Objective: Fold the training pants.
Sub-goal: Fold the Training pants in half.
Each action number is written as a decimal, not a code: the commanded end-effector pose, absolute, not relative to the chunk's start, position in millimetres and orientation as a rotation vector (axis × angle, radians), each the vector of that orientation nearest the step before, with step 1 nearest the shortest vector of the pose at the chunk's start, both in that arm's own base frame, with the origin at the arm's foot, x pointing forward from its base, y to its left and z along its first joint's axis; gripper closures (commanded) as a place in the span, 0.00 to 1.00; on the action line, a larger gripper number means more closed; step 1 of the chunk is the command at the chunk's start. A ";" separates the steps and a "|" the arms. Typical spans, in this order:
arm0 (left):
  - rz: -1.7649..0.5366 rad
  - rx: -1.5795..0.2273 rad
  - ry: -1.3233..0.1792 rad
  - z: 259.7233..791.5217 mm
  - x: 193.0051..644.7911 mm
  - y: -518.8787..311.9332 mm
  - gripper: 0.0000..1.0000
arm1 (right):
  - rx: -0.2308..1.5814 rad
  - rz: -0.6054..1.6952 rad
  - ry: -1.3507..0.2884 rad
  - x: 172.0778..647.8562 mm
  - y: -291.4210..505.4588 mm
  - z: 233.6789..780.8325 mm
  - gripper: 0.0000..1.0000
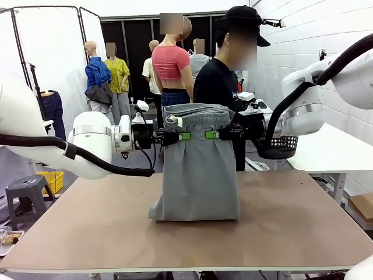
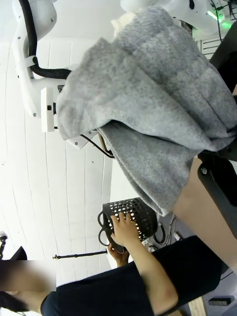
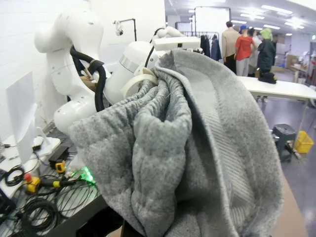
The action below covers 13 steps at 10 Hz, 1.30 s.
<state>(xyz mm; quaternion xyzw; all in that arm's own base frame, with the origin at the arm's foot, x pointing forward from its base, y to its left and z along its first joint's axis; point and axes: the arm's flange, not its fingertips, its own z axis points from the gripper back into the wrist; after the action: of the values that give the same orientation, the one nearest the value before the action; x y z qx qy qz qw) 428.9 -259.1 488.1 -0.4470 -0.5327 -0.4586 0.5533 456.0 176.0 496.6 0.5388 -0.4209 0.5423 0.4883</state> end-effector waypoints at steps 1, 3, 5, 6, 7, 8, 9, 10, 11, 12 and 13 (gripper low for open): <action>-1.070 -1.042 -1.279 502.5 459.0 -265.7 1.00 | 1.313 1.321 -1.029 483.0 176.2 520.4 1.00; -1.083 -1.011 -1.295 525.0 483.7 -272.2 1.00 | 1.262 1.338 -1.062 504.1 177.1 546.4 1.00; -1.110 -0.956 -1.335 561.5 513.0 -277.5 1.00 | 1.193 1.361 -1.104 534.5 180.1 583.0 1.00; -1.123 -0.919 -1.352 576.2 524.5 -280.1 1.00 | 1.169 1.370 -1.127 545.1 181.3 598.7 1.00; -1.129 -0.890 -1.380 591.6 535.5 -278.9 1.00 | 1.146 1.381 -1.152 554.7 183.3 612.6 1.00; -1.137 -0.863 -1.412 605.7 546.4 -277.6 1.00 | 1.120 1.393 -1.184 564.1 185.2 624.9 1.00; -1.141 -0.855 -1.444 614.7 561.8 -278.4 1.00 | 1.076 1.406 -1.213 577.7 185.9 636.0 1.00; -1.145 -0.842 -1.438 623.3 579.1 -285.4 1.00 | 1.043 1.407 -1.243 591.4 184.9 647.8 1.00; -1.137 -0.841 -1.437 633.2 593.0 -288.9 1.00 | 1.030 1.407 -1.255 602.2 185.6 654.9 1.00; -1.133 -0.818 -1.414 640.2 597.0 -290.7 1.00 | 1.034 1.384 -1.240 606.4 186.7 655.2 1.00; -1.131 -0.838 -1.392 643.2 588.0 -293.9 1.00 | 1.044 1.404 -1.270 585.4 177.6 645.4 1.00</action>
<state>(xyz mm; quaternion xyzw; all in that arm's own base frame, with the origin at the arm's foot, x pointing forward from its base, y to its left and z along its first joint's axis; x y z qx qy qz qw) 589.2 -283.8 629.7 -0.3461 -0.6043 -0.4772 0.5359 598.8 176.5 647.3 0.4203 -0.5212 0.5717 0.4742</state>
